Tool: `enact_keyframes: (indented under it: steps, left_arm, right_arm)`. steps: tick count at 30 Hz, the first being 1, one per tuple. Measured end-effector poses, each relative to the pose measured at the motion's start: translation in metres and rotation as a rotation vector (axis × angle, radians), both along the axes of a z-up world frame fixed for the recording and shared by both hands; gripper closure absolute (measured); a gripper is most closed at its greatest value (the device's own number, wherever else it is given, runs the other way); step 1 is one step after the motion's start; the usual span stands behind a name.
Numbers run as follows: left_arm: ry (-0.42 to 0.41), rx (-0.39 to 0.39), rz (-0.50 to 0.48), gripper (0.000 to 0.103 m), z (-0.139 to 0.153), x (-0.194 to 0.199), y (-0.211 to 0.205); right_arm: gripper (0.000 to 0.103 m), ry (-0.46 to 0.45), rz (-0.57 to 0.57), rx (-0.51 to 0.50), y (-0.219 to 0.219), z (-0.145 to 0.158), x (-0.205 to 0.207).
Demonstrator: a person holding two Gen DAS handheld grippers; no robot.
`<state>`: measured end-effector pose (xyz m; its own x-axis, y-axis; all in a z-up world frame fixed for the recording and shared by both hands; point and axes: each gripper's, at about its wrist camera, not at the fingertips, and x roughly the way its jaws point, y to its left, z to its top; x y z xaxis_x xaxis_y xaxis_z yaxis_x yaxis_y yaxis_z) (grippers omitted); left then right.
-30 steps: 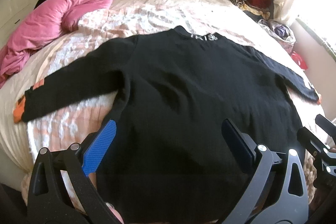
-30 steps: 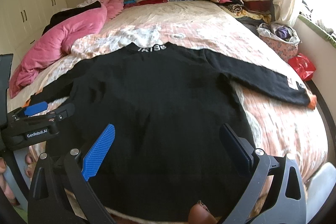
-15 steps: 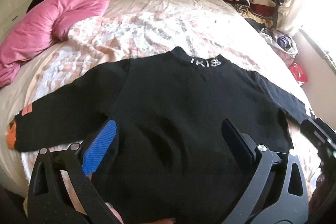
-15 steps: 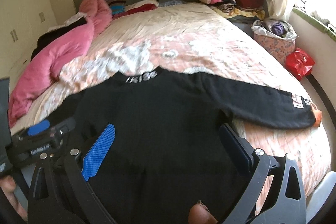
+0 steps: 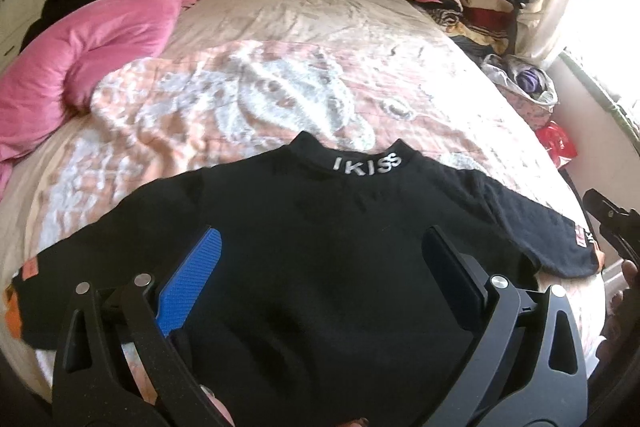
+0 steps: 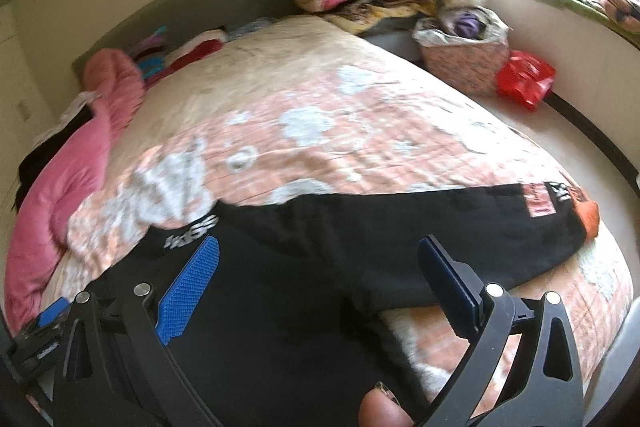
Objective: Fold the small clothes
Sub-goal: 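Reach the right tool to the orange sleeve cuff and grasp it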
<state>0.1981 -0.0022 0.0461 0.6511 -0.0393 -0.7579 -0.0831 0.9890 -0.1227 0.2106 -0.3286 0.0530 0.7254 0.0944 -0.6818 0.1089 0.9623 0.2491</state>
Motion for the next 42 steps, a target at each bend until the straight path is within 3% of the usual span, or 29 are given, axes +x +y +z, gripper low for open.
enact_keyframes:
  steps: [20, 29, 35, 41, 42]
  left_arm:
    - [0.062, 0.058, -0.087, 0.009, -0.027, 0.059, -0.052]
    - [0.097, 0.066, -0.130, 0.009, -0.045, 0.077, -0.079]
    - [0.111, 0.049, -0.150, 0.009, -0.063, 0.081, -0.088]
    - [0.112, 0.036, -0.172, 0.009, -0.076, 0.089, -0.093]
    - [0.109, 0.038, -0.176, 0.009, -0.077, 0.090, -0.094]
  right_arm:
    - [0.004, 0.112, -0.445, 0.028, -0.149, -0.065, 0.013]
    - [0.004, 0.190, -0.627, 0.097, -0.207, -0.102, 0.004]
    - [0.004, 0.244, -0.663, 0.168, -0.235, -0.130, 0.007]
    - [0.005, 0.215, -0.652, 0.213, -0.251, -0.138, 0.011]
    - [0.012, 0.198, -0.654, 0.219, -0.252, -0.138, 0.010]
